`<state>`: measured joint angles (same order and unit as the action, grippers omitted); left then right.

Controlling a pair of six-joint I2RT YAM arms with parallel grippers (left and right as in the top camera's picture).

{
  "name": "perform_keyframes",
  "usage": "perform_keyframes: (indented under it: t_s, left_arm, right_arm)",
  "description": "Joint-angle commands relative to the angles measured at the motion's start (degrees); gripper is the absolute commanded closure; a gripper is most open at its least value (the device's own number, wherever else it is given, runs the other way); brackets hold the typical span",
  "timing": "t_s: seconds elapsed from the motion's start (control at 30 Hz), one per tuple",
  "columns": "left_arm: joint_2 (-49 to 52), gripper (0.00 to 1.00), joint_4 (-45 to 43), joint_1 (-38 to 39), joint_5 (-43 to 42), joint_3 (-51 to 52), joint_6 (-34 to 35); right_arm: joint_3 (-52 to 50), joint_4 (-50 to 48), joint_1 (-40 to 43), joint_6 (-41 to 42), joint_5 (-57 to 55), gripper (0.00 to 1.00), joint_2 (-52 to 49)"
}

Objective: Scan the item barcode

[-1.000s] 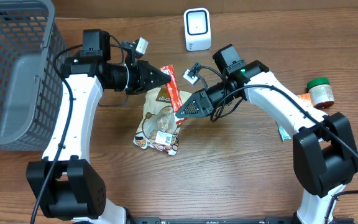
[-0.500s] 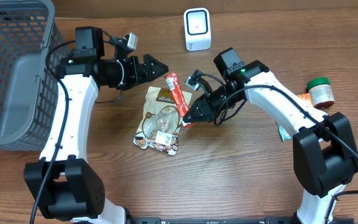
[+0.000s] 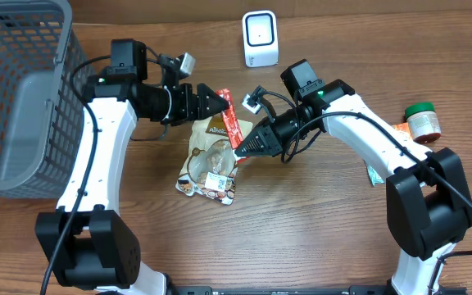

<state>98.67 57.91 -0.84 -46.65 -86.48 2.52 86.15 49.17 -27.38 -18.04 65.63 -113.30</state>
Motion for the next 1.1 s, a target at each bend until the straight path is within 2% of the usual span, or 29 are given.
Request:
perform_keyframes:
  t_s: [0.0, 0.1, 0.23, 0.33, 0.43, 0.57, 0.67, 0.83, 0.97, 1.07]
  left_arm:
    - [0.4, 0.22, 0.2, 0.9, -3.4, 0.2, -2.4]
    - [0.4, 0.21, -0.2, 1.3, -4.4, 0.2, -2.3]
    - [0.4, 0.31, -0.3, 2.1, -4.5, 0.2, -2.3]
    - [0.4, 0.46, -0.3, 2.8, -4.5, 0.2, -2.1]
    - [0.4, 0.65, -0.3, 3.1, -4.5, 0.2, -2.1]
    - [0.4, 0.71, -0.3, 3.2, -6.1, 0.2, -2.1]
    - [0.4, 0.95, -0.3, 3.2, -7.3, 0.2, -2.1]
    - [0.4, 0.96, -0.2, 3.2, -7.4, 0.2, 0.5]
    - [0.4, 0.96, -0.2, 3.1, -7.8, 0.2, 4.3]
    - [0.4, 0.96, -0.3, 2.8, -11.0, 0.2, 4.3]
  right_arm:
    - [0.6, 0.2, 0.0, 0.5, 6.4, 0.96, 1.4]
    - [0.6, 0.4, 0.0, 1.8, 6.6, 0.96, 1.4]
    - [0.6, 0.4, -0.7, 3.1, 6.8, 0.96, 1.4]
    - [0.6, 0.4, -1.9, 3.1, 7.6, 0.96, 1.4]
    - [0.6, 0.3, -2.3, 3.1, 7.6, 0.96, 1.4]
    - [0.6, 0.2, -2.3, 3.1, 7.6, 0.96, 1.4]
    - [0.6, 0.0, -2.2, 3.1, 7.6, 0.96, 1.4]
    - [0.6, -0.7, -2.0, 3.5, 8.2, 0.96, 1.4]
    - [0.6, -1.9, -1.4, 5.0, 9.9, 0.79, 1.4]
    - [0.6, -2.7, -0.5, 5.0, 12.9, 0.68, 1.4]
